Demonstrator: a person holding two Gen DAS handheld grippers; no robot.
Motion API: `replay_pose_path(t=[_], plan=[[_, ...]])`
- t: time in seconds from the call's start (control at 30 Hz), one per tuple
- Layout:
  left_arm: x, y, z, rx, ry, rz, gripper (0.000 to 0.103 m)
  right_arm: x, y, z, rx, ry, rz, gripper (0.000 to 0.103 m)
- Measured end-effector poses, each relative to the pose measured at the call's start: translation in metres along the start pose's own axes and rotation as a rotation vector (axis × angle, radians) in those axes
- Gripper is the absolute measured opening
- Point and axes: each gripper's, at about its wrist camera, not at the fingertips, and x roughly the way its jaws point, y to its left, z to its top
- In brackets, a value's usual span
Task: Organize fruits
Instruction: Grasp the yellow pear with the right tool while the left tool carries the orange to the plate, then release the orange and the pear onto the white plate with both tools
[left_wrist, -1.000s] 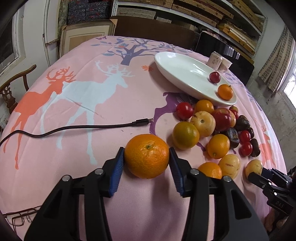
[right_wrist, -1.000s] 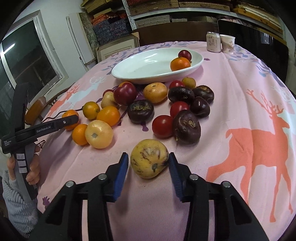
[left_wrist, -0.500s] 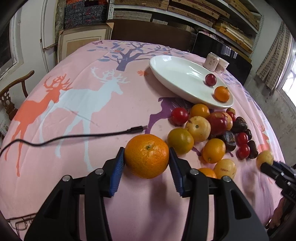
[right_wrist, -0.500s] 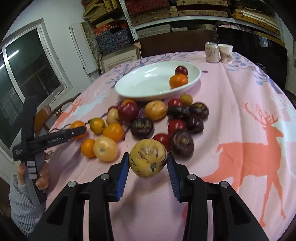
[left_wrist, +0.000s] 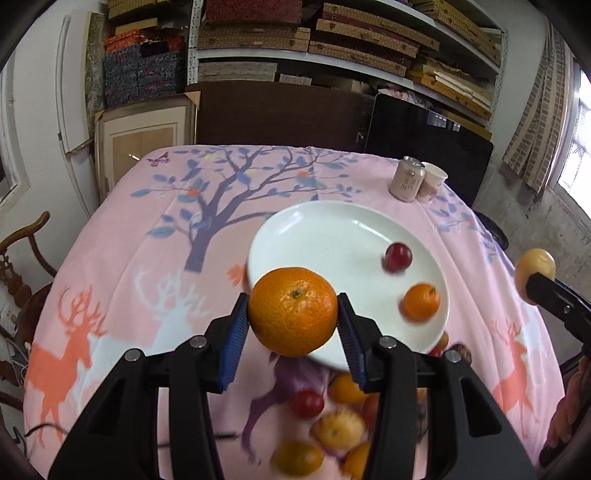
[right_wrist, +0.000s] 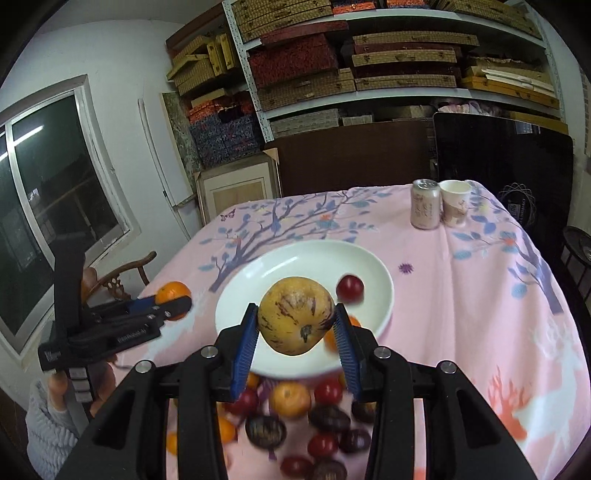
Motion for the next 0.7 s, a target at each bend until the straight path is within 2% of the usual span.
replay_pose_path(t=[0.13, 0.23, 0.3, 0.47, 0.53, 0.57, 0.63, 0.7], plan=[[0.048, -0.009, 0.018, 0.013, 0.025, 0.014, 0.046, 0.053, -0.002, 0.019, 0.007, 0.057, 0.002, 0.042], [0.081, -0.005, 0.022, -0.006, 0.066, 0.010, 0.046, 0.099, -0.005, 0.017, -0.005, 0.130, -0.012, 0.041], [0.093, 0.000, 0.021, -0.020, 0.089, -0.002, 0.046, 0.113, -0.003, 0.010, -0.006, 0.151, -0.014, 0.041], [0.107, 0.000, 0.019, 0.013, 0.099, -0.008, 0.046, 0.133, -0.001, 0.001, -0.038, 0.184, -0.022, 0.044], [0.111, 0.002, 0.017, 0.006, 0.114, -0.020, 0.047, 0.134, -0.002, 0.001, -0.032, 0.177, -0.017, 0.057], [0.112, 0.003, 0.017, 0.005, 0.115, -0.020, 0.049, 0.133, -0.004, 0.000, -0.030, 0.170, -0.021, 0.062], [0.109, 0.005, 0.018, 0.000, 0.103, -0.012, 0.057, 0.132, -0.007, 0.002, -0.026, 0.163, -0.024, 0.062], [0.103, 0.006, 0.019, -0.009, 0.090, -0.017, 0.060, 0.125, -0.012, 0.005, 0.001, 0.150, -0.008, 0.062]])
